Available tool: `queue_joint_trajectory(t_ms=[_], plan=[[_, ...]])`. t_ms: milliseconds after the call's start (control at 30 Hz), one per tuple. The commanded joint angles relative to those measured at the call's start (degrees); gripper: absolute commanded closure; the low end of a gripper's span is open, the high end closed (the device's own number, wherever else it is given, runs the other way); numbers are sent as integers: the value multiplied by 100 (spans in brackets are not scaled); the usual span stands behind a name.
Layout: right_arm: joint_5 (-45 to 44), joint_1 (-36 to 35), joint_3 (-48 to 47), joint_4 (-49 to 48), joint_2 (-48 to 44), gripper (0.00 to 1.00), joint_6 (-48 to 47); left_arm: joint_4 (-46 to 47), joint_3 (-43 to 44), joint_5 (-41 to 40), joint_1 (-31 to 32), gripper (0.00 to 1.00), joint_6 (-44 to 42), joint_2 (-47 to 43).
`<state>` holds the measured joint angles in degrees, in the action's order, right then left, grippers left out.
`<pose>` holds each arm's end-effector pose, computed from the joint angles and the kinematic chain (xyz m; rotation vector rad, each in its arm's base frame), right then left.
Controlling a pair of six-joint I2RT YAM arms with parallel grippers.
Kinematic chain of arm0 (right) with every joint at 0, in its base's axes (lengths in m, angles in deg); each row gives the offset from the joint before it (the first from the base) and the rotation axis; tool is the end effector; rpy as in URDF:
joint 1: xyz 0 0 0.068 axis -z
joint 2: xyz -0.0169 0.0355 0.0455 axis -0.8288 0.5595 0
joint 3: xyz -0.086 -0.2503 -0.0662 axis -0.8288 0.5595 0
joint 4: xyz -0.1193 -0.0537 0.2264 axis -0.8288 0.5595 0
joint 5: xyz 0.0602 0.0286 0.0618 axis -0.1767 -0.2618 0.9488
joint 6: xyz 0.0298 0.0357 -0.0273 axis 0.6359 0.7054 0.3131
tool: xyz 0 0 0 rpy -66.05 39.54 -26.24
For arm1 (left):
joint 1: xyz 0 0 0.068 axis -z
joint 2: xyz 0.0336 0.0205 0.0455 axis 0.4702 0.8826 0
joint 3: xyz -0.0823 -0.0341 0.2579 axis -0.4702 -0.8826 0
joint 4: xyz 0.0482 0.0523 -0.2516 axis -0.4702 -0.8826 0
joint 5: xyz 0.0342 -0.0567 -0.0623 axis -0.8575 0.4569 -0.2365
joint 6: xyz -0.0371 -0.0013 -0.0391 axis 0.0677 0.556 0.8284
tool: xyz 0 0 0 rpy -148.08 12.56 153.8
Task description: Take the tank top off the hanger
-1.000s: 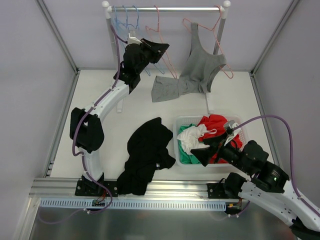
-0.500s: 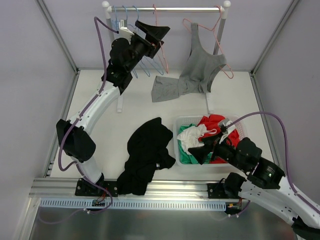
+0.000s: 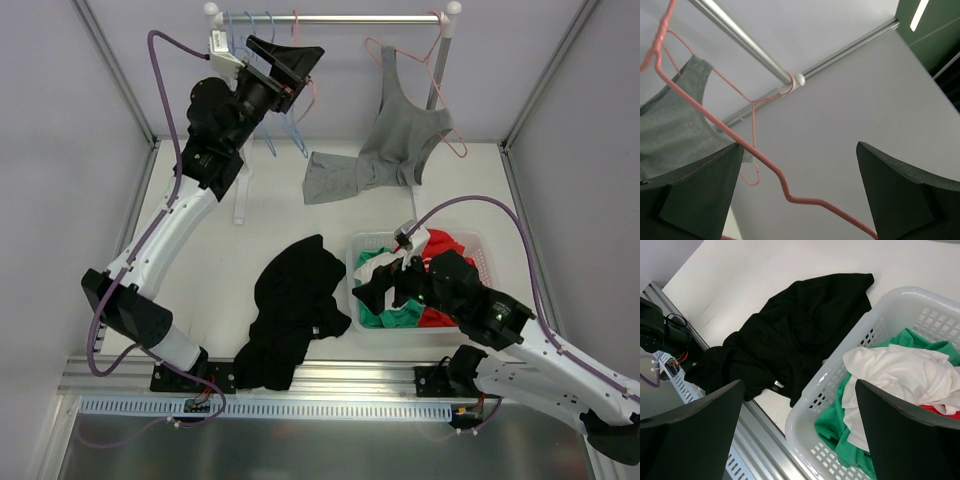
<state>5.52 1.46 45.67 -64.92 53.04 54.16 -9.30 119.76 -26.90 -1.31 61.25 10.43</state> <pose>0.0937 0.1293 0.3246 -0.7882 1.7214 0.6722 0.3048 -0.1568 0.5217 -0.3272 1.2394 -1.4230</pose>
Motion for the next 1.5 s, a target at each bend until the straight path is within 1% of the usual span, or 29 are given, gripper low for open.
queue_joint_trajectory(t_ms=[0, 200, 333, 400, 633, 767, 933, 1033, 1100, 1133, 1167, 1200, 1233, 1267, 1300, 1333, 1367, 1400, 1433, 1467], plan=[[112, -6, -182, -439, -3, 0, -48, -246, 399, 374, -64, 1, -378, 449], [7, -6, -32, -448, -240, 0, -109, -527, 655, 410, -73, 1, -598, 959], [-81, -6, 47, -430, -398, 0, -170, -607, 787, 471, -73, 1, -853, 1047], [-99, 3, 64, -404, -398, 1, -188, -624, 769, 419, -73, 1, -932, 952], [-73, -6, 3, -422, -196, 1, -214, -1072, 471, -266, -73, 1, -1301, 450], [-55, -6, -50, -439, -91, 1, -215, -1545, 628, -416, -64, 1, -1512, 397], [-20, -6, -50, -448, -73, 1, -197, -1670, 734, -179, -73, 1, -1714, 424], [-55, -6, -50, -448, -64, 0, -214, -1661, 734, 189, -55, 1, -1995, 257], [-46, -6, -67, -448, -12, 0, -206, -1679, 682, 356, -20, 2, -2388, -94], [-3, 3, -85, -448, 67, 0, -197, -1679, 499, 314, -2, 1, -2530, -269], [50, -6, -102, -474, 129, 1, -179, -1705, 366, 235, 50, 1, -2680, -689], [146, -6, -155, -509, 199, 0, -171, -1758, 86, -9, 68, 1, -3012, -936], [191, -6, -181, -527, 391, 0, -153, -1819, -47, -177, 85, 1, -3172, -1165], [409, 3, -225, -588, 515, 0, -144, -1889, -205, -353, 94, 1, -3443, -1655], [498, -6, -374, -589, 664, 0, -144, -2055, -537, -720, 94, 1, -3568, -1912], [481, -32, -479, -571, 831, 0, -101, -2179, -671, -889, 94, 1, -3682, -2149], [507, -102, -602, -458, 1285, 0, -126, -2310, -794, -1030, 94, 1, -3918, -2578], [586, -172, -734, -396, 1550, 0, -196, -2477, -1004, -1162, 94, 1, -4025, -2774], [552, -268, -1066, -308, 1814, 1, -319, -2862, -1076, -1468, 94, 1, -4139, -2950], [491, -496, -1235, -142, 2356, 0, -424, -3092, -1137, -1645, 94, 1, -4297, -3230]])
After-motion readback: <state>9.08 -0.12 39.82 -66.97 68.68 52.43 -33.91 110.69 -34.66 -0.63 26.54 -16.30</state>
